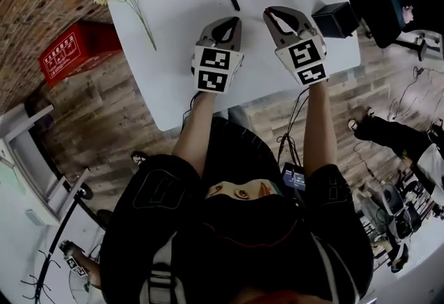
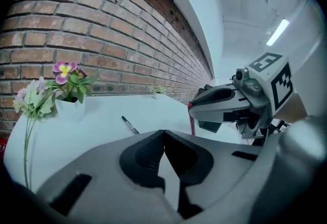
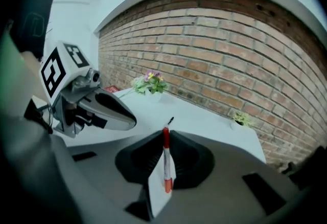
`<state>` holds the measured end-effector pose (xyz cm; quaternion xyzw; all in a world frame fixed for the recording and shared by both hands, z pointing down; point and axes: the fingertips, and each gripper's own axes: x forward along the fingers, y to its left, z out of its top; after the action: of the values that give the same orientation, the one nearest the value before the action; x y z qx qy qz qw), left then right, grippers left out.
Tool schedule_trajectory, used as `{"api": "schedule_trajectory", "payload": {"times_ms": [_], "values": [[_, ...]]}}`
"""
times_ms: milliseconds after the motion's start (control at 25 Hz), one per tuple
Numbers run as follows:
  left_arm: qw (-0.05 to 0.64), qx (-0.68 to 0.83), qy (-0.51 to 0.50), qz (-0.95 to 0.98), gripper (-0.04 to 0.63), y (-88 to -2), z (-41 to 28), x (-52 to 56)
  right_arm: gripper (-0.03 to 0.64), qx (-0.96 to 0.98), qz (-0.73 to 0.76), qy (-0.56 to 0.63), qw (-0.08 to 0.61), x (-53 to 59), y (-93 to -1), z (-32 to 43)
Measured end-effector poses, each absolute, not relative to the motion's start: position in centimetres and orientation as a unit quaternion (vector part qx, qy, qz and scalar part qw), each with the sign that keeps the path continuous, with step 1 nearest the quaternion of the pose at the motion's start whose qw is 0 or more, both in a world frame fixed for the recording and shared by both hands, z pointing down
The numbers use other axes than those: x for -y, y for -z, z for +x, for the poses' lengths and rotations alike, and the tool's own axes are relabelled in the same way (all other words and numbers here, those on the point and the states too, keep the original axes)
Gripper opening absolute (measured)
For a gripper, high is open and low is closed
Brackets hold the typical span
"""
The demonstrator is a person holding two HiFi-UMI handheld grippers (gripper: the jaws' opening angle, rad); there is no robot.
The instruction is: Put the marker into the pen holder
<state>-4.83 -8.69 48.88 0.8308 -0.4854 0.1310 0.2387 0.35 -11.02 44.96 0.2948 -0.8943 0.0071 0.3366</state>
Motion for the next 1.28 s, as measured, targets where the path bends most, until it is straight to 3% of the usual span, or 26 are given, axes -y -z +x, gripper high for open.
{"api": "schedule_trajectory", "payload": {"times_ms": [280, 680, 1280], "values": [[0.203, 0.452, -0.143, 0.857, 0.002, -46.1, -1.5, 9.1, 0.043, 0.886, 0.396, -0.110, 0.214, 11.6, -42.2, 5.8], [0.170, 0.404, -0.138, 0.888, 0.002, -42.8, 3.7, 10.8, 0.043, 0.850, 0.496, -0.164, 0.063, 13.1, -37.4, 13.4], [0.134, 0.353, -0.147, 0.914, 0.002, -40.4, 10.4, 13.0, 0.043, 0.800, 0.583, -0.139, -0.022, 14.6, -32.9, 22.9]]}}
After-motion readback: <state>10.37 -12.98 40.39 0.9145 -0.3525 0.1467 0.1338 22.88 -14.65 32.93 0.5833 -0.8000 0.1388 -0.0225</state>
